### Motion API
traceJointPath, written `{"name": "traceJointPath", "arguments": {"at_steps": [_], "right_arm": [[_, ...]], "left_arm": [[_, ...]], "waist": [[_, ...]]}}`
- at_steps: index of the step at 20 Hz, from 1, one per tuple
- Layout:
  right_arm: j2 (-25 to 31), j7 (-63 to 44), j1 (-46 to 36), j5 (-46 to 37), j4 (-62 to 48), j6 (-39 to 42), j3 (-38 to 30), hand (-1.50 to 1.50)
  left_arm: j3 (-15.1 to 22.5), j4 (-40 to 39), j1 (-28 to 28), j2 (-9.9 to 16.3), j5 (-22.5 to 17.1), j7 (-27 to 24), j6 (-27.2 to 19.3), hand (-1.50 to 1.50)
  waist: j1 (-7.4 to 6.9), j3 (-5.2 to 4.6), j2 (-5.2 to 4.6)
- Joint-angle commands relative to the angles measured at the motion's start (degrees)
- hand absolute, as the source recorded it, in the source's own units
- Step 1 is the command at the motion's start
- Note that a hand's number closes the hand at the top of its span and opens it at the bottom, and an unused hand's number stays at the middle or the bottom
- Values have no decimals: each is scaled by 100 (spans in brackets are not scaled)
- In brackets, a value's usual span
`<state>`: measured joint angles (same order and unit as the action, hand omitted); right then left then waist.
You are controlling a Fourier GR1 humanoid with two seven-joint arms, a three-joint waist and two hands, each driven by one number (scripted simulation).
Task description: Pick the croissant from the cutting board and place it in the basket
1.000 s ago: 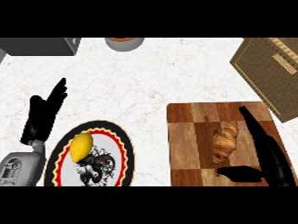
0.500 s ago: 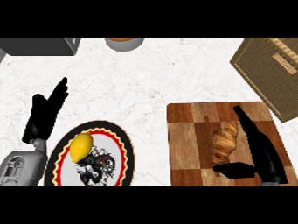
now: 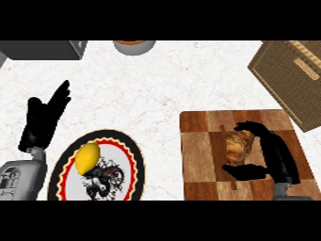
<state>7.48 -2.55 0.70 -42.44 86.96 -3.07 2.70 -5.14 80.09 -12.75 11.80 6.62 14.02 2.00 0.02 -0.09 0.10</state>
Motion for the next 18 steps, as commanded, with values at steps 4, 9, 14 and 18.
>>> {"name": "traceJointPath", "arguments": {"at_steps": [4,9,14,18], "right_arm": [[-132,0,422,-938,339,-594,526,150],[1060,-27,-983,-1872,-596,1119,1189,150],[1064,155,-1884,-2349,-1321,1588,1634,150],[1254,700,-2413,-2412,-1372,1563,1442,150]], "left_arm": [[218,-33,76,-295,263,-112,-213,0],[155,-97,-35,-64,117,-146,95,0],[209,219,169,-200,159,89,-61,0],[132,-58,-22,-185,276,-105,-167,0]], "waist": [[16,8,-4],[-295,-12,-52],[-181,10,-18],[-39,9,-16]]}}
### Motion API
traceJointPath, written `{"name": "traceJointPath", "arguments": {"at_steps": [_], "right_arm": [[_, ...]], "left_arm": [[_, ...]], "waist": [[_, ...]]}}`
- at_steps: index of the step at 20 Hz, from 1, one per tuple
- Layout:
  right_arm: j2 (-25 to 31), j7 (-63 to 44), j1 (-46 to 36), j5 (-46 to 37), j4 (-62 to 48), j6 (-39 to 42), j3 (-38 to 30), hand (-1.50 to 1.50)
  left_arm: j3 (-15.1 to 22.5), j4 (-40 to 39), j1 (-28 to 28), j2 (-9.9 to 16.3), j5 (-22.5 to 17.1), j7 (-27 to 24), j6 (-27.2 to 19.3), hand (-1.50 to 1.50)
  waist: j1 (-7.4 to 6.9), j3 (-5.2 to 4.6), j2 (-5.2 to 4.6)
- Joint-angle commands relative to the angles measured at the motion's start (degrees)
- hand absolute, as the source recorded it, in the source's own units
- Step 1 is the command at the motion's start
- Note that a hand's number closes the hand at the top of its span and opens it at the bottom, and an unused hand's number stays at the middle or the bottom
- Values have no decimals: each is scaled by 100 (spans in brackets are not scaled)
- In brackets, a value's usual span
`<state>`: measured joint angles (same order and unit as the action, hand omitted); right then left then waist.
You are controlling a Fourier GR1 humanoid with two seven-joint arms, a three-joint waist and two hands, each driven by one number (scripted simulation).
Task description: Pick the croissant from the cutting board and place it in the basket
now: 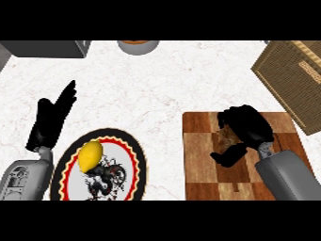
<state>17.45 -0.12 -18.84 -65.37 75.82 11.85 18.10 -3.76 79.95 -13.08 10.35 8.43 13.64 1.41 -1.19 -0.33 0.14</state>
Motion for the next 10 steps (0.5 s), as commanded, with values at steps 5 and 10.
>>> {"name": "traceJointPath", "arguments": {"at_steps": [5,10], "right_arm": [[-603,49,-184,1046,778,623,-629,150],[-1019,-431,-182,2258,2150,1344,-1354,150]], "left_arm": [[-162,-38,22,80,-43,-22,0,0],[-196,-3,334,135,-104,-154,104,0]], "waist": [[146,32,8],[222,28,53]]}}
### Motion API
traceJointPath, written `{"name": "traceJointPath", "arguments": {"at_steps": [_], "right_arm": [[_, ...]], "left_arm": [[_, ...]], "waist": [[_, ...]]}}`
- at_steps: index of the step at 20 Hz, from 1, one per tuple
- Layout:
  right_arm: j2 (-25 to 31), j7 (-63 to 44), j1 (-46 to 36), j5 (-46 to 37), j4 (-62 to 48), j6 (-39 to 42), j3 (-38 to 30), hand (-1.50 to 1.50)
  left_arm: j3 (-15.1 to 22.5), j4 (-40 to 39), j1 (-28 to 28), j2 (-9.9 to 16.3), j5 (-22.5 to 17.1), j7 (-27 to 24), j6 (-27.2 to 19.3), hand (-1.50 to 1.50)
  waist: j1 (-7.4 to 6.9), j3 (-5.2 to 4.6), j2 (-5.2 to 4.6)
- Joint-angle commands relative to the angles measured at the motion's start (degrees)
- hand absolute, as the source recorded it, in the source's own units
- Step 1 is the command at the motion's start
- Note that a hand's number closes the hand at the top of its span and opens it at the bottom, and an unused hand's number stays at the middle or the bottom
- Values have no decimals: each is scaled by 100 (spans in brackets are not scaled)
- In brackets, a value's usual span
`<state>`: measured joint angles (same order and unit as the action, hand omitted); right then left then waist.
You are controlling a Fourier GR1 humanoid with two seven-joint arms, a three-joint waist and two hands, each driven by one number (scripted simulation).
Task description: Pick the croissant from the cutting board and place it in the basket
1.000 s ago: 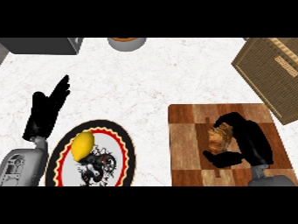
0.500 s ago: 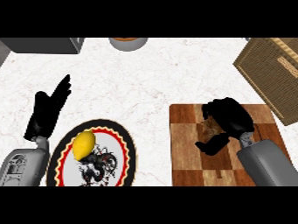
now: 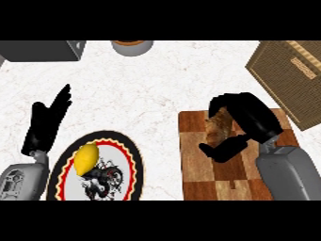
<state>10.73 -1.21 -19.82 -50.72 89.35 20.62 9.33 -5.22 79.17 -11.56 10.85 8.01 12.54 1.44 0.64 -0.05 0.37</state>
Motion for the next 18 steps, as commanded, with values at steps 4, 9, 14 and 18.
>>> {"name": "traceJointPath", "arguments": {"at_steps": [4,9,14,18], "right_arm": [[-656,-1311,-589,1634,1684,859,-1331,150],[-247,-2534,-1454,2591,2511,1672,-2327,150],[90,-3858,-2738,3365,2139,1945,-2929,150],[692,-4428,-3755,3632,1558,1926,-3289,150]], "left_arm": [[39,260,270,56,-22,23,111,0],[53,170,353,-50,-13,-218,67,0],[173,241,-222,-146,152,447,-110,0],[228,254,51,-237,185,164,-132,0]], "waist": [[40,-1,47],[18,-2,8],[-24,2,-10],[-51,0,-10]]}}
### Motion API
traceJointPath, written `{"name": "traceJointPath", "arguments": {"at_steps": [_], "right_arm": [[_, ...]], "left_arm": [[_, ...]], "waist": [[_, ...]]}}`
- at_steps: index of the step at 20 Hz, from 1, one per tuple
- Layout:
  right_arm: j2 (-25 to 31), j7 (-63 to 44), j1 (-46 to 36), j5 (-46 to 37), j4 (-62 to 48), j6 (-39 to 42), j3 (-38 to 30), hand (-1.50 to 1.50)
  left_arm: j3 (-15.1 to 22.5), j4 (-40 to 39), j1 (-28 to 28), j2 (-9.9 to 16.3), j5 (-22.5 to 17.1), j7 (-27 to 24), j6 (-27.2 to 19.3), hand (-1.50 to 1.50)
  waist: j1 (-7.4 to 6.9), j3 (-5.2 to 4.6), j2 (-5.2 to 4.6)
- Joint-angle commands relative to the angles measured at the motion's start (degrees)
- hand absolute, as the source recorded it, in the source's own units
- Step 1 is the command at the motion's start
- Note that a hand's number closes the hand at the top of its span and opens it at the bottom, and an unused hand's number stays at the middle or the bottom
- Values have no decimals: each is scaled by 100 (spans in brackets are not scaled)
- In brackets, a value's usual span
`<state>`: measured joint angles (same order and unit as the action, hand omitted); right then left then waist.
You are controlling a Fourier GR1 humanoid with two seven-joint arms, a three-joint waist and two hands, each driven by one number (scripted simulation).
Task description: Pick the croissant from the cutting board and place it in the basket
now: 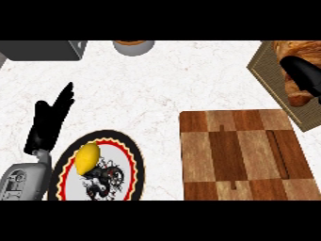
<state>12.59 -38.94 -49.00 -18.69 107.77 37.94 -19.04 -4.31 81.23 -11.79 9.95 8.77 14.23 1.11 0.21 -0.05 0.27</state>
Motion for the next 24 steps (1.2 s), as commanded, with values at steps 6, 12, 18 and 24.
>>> {"name": "traceJointPath", "arguments": {"at_steps": [6,12,18,24], "right_arm": [[1658,109,-1283,-683,-1530,157,43,150],[2606,1128,-949,-1719,-2554,132,639,150],[3095,2659,-640,-2501,-4151,-1042,801,150],[3798,4096,-1139,-2566,-5907,-1360,570,150]], "left_arm": [[44,-181,-147,-72,104,-134,-64,0],[-138,-7,-114,129,-164,-35,213,0],[-17,-16,96,35,-3,-272,121,0],[-80,-358,-265,29,5,-259,102,0]], "waist": [[-84,-5,-65],[-151,1,-90],[-209,6,-108],[-202,6,-118]]}}
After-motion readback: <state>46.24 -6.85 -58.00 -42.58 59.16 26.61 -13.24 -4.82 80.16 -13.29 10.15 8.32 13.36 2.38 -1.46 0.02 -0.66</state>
